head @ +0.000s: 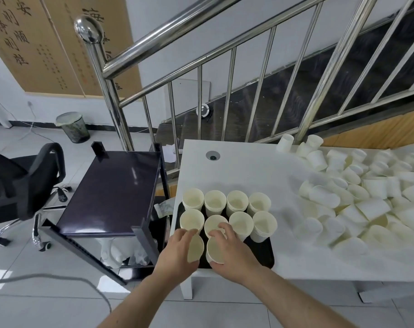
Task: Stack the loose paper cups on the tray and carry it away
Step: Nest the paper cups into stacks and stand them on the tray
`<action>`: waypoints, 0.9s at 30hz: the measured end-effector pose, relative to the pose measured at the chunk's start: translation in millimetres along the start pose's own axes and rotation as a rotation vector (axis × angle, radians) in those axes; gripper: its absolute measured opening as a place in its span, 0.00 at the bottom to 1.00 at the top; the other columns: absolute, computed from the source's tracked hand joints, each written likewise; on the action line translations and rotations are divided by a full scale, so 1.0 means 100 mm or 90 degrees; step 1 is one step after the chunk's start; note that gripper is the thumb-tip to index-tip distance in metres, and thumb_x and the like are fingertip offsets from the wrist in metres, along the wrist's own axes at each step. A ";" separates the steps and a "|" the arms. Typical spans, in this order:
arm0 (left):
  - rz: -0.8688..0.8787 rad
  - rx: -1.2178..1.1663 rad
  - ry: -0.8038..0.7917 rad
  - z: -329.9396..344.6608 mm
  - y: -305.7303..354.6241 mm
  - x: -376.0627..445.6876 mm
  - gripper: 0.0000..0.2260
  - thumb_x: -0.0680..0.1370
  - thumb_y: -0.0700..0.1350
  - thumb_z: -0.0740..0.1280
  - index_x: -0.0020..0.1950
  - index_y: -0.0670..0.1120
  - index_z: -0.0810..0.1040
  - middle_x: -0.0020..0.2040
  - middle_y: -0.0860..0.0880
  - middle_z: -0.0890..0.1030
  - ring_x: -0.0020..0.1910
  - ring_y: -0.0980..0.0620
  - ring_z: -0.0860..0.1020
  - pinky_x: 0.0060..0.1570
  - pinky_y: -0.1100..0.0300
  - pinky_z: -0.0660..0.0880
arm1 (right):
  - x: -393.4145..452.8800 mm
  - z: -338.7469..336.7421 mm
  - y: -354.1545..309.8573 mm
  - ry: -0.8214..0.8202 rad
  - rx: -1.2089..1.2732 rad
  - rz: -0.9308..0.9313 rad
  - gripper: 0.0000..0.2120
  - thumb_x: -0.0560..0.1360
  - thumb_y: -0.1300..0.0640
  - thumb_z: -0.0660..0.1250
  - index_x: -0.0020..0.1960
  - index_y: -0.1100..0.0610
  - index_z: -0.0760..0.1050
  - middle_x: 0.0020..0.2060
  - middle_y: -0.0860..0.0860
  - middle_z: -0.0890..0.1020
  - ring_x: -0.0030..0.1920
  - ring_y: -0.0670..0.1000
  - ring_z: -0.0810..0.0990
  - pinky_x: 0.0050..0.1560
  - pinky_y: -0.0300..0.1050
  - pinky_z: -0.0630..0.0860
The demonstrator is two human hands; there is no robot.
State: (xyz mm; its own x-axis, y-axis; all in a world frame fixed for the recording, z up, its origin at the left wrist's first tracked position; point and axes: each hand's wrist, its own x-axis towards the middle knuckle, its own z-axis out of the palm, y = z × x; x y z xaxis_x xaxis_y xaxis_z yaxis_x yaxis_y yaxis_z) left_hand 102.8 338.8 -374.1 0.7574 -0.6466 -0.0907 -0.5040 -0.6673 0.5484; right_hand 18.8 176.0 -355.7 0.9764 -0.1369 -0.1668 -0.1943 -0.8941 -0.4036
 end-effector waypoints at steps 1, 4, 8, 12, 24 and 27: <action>-0.003 0.007 -0.004 0.03 -0.01 0.01 0.34 0.72 0.51 0.70 0.73 0.54 0.59 0.66 0.54 0.64 0.64 0.53 0.67 0.52 0.61 0.75 | 0.01 0.03 0.00 0.003 -0.005 0.005 0.28 0.74 0.51 0.66 0.71 0.49 0.61 0.72 0.49 0.54 0.63 0.56 0.71 0.43 0.43 0.69; -0.012 0.009 -0.016 0.10 -0.08 0.07 0.34 0.71 0.50 0.70 0.73 0.55 0.58 0.66 0.54 0.64 0.64 0.53 0.67 0.51 0.60 0.76 | 0.07 0.10 0.01 0.021 -0.028 0.012 0.29 0.75 0.52 0.66 0.72 0.49 0.59 0.72 0.50 0.54 0.64 0.57 0.69 0.42 0.44 0.71; -0.018 0.005 -0.020 0.16 -0.13 0.09 0.35 0.71 0.49 0.71 0.74 0.56 0.57 0.67 0.54 0.63 0.65 0.53 0.66 0.52 0.60 0.76 | 0.08 0.16 0.02 0.019 -0.062 0.016 0.30 0.75 0.53 0.65 0.74 0.50 0.59 0.73 0.53 0.54 0.69 0.56 0.62 0.50 0.46 0.76; -0.015 0.004 -0.024 0.19 -0.17 0.10 0.38 0.71 0.49 0.71 0.75 0.56 0.53 0.67 0.54 0.63 0.65 0.53 0.66 0.51 0.59 0.76 | 0.07 0.23 0.05 0.008 -0.067 0.028 0.30 0.75 0.53 0.66 0.74 0.50 0.58 0.73 0.54 0.51 0.71 0.57 0.60 0.52 0.45 0.77; -0.023 -0.025 -0.023 0.22 -0.25 0.13 0.41 0.71 0.47 0.71 0.76 0.54 0.49 0.66 0.51 0.64 0.65 0.51 0.66 0.54 0.59 0.74 | 0.08 0.31 0.10 0.013 0.007 0.043 0.35 0.73 0.53 0.68 0.74 0.48 0.53 0.73 0.52 0.47 0.69 0.55 0.65 0.55 0.44 0.77; -0.034 -0.036 -0.019 0.23 -0.25 0.14 0.41 0.72 0.45 0.71 0.77 0.53 0.49 0.66 0.51 0.65 0.64 0.51 0.67 0.55 0.60 0.73 | 0.11 0.30 0.10 0.008 0.018 0.047 0.35 0.73 0.55 0.67 0.75 0.48 0.53 0.73 0.52 0.47 0.68 0.55 0.67 0.54 0.44 0.76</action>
State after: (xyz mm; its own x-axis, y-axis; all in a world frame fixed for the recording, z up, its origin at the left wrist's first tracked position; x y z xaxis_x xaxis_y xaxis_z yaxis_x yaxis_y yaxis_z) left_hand 116.8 337.7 -408.4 0.7689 -0.6225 -0.1457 -0.4387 -0.6795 0.5881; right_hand 24.3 178.2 -388.7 0.9604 -0.2074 -0.1862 -0.2682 -0.8692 -0.4153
